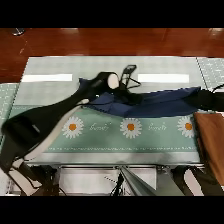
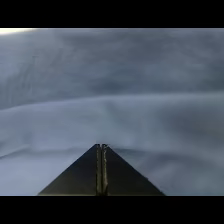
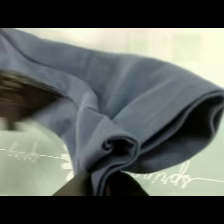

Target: Fold the shirts.

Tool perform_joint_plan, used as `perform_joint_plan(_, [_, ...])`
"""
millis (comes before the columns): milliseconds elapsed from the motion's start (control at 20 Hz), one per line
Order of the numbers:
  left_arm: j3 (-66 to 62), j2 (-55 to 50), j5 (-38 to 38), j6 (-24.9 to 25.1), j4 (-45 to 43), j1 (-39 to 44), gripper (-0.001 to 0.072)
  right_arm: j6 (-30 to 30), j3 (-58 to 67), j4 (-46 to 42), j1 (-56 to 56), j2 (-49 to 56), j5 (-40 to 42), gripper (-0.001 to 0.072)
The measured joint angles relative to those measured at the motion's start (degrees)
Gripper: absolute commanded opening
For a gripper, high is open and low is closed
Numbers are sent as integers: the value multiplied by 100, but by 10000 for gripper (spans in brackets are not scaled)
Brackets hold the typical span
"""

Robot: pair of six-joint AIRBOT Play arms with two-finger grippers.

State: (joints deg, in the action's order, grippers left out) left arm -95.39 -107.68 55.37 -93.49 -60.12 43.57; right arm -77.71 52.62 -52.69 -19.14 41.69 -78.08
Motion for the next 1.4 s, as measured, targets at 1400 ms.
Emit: perform_joint_plan(1400, [3193, 6188, 761, 240, -428, -4116, 23, -435, 3547, 734, 4784, 5066, 2068, 31])
